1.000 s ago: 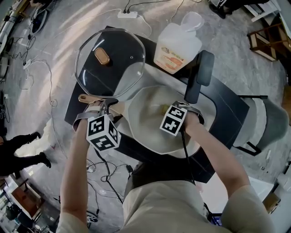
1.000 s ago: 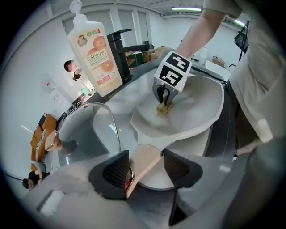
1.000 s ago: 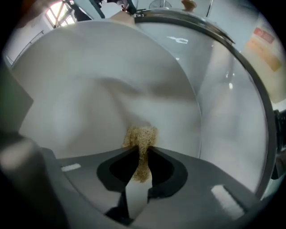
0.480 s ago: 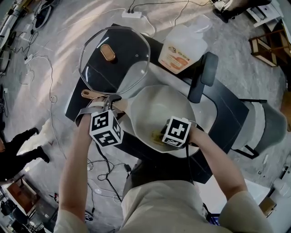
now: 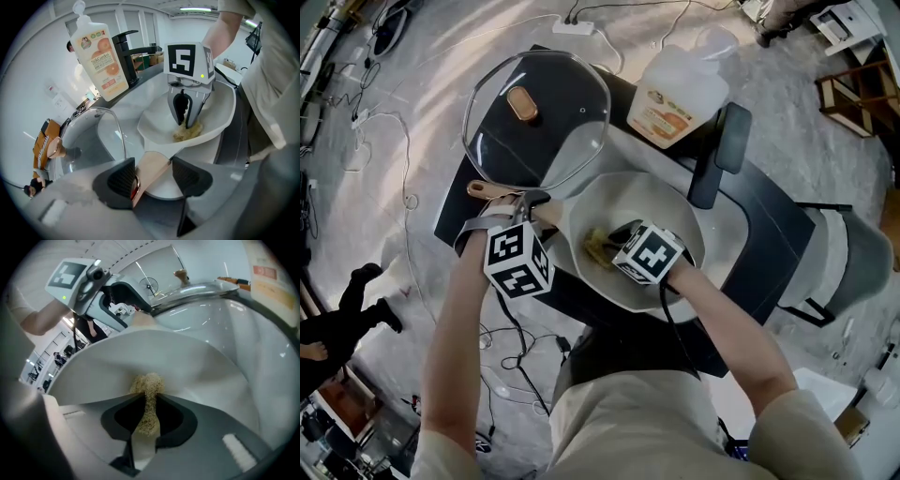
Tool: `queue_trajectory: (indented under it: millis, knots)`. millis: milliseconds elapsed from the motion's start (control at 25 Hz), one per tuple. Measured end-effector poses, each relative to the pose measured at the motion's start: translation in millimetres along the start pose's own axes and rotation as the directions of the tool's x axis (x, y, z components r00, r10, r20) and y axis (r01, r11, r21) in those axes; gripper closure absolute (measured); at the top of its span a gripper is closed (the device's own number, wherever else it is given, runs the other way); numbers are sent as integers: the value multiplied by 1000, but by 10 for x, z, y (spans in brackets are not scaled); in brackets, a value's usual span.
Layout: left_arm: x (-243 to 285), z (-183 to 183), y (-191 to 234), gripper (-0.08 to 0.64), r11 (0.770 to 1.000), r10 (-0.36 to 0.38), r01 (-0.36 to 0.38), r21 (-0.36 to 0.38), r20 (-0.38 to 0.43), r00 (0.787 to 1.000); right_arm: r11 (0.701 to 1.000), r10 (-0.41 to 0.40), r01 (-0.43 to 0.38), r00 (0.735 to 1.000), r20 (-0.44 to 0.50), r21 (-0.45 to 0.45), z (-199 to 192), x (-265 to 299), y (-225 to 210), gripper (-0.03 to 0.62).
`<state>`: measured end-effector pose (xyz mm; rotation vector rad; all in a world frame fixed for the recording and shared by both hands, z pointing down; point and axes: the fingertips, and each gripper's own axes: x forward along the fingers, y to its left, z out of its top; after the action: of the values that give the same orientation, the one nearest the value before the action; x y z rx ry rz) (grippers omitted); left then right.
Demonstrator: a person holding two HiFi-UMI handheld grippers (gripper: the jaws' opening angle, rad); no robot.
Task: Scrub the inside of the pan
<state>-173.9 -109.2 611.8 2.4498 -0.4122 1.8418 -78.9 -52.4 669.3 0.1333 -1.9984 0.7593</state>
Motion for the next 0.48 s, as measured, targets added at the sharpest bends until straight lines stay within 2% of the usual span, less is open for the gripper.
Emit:
queue_trajectory:
  millis: [160,280,360,480]
  knots:
    - [-2,-2,0,301,1000,-1,1,-4,-1,1000,988,-153,153,988,-18,-28,14,18,-314,518]
    - [-3,-4,2,301,1000,1,-1,-7,-5,1000,962,-264,251,956,-127,-104,-200,-37,-617,524]
    - [2,1,3,299,1000,4,-4,-7,-8,1000,951,-299,269,924,-238,-154,-444,-123,-744,526]
    - [7,-2,2,299,1000,6,-6,-9,-14,1000,958,-278,224,882,-380,-181,-803,-261,-747,529]
